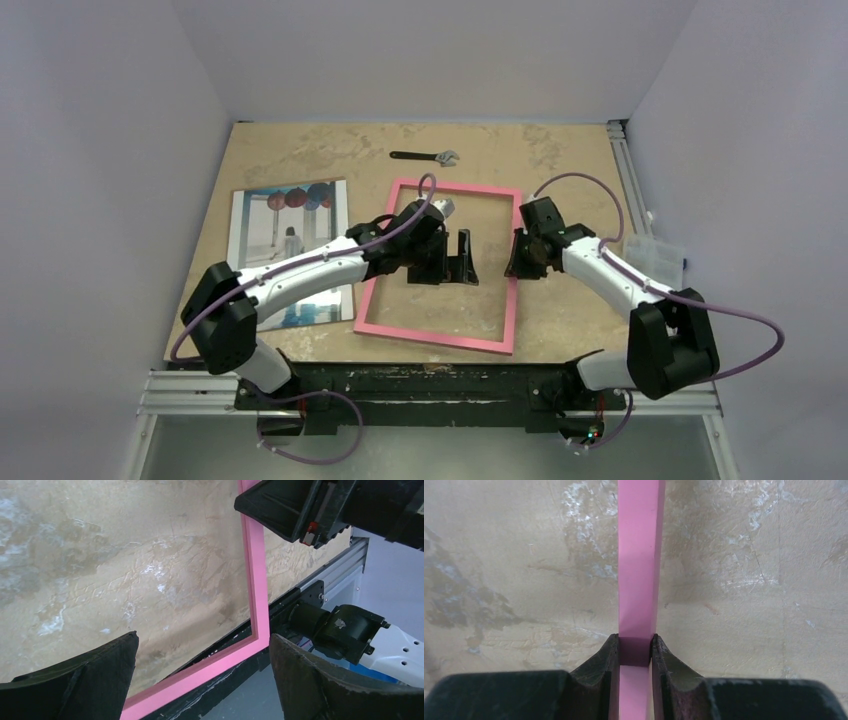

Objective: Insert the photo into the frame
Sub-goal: Turn over the photo frame at the center of the board.

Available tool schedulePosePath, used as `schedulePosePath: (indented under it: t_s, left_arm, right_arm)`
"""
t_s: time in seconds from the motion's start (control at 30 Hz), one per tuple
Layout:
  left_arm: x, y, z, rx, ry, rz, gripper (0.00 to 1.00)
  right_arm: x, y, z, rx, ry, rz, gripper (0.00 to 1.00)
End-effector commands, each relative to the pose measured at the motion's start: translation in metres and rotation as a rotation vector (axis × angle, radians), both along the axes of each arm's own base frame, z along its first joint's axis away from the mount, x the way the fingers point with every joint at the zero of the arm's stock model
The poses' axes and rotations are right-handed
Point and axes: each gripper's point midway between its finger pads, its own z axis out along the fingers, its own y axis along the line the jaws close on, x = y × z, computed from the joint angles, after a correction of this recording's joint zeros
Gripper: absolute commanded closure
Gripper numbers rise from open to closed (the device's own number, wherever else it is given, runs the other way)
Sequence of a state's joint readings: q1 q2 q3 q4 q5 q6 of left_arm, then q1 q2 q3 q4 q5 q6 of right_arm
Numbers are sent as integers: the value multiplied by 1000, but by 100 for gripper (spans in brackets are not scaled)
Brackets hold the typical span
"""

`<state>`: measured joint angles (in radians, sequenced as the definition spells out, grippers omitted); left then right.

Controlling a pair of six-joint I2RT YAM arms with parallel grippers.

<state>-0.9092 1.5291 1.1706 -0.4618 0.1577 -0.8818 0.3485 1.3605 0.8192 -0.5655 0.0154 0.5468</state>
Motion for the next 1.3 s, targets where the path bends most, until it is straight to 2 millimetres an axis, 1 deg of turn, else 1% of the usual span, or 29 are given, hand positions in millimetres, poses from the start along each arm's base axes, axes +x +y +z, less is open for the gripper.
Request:
schedulePosePath:
  t_s: [0.0, 0.1, 0.17, 0.23, 0.3, 0.4, 0.47, 0.53, 0.63, 0.7, 0.77, 0.83, 1.0, 1.07, 1.13, 1.2, 1.27]
  left_arm:
    - [2, -33, 19, -139, 3, -41, 1]
    - [-2, -43, 7, -184, 22, -50, 4]
    - [-3, -54, 9, -229, 29, -78, 5]
    - [-4, -63, 10, -253, 43, -104, 6]
    - [-9, -74, 11, -281, 63, -131, 9]
    - [-14, -87, 7, -312, 73, -135, 11]
    - [-16, -100, 6, -353, 91, -157, 13]
    - [-20, -110, 3, -368, 121, -187, 18]
    - [-23, -125, 1, -397, 137, -203, 19]
    - [-25, -132, -2, -412, 150, -213, 21]
    - [-27, -136, -9, -412, 170, -211, 24]
    - [-28, -139, -11, -432, 181, -217, 32]
    - [-30, -138, -13, -450, 190, -216, 60]
    - [-30, -138, -11, -452, 186, -218, 72]
    - [-30, -137, -10, -450, 181, -221, 88]
    - [-29, -136, -9, -445, 173, -218, 96]
    - [-28, -134, -8, -438, 163, -215, 100]
  right_arm:
    - [18, 19, 45, 95, -87, 5, 100]
    - [21, 21, 57, 109, -103, -4, 100]
    - [23, 21, 64, 115, -114, -14, 100]
    - [24, 22, 68, 122, -113, -23, 100]
    - [24, 24, 73, 134, -114, -21, 100]
    - [23, 26, 76, 144, -111, -19, 100]
    - [24, 24, 80, 136, -123, -21, 100]
    - [25, 25, 85, 146, -137, -16, 100]
    - [27, 28, 93, 159, -146, -15, 100]
    - [27, 31, 94, 181, -144, -17, 100]
    - [26, 34, 95, 199, -145, -16, 100]
    - [27, 37, 98, 218, -147, -13, 100]
    - [30, 41, 98, 232, -142, -6, 100]
    - [32, 42, 98, 230, -144, -8, 100]
    - [33, 41, 99, 226, -152, -7, 100]
    - [35, 42, 102, 229, -171, 9, 97]
    - [36, 41, 104, 225, -184, 26, 91]
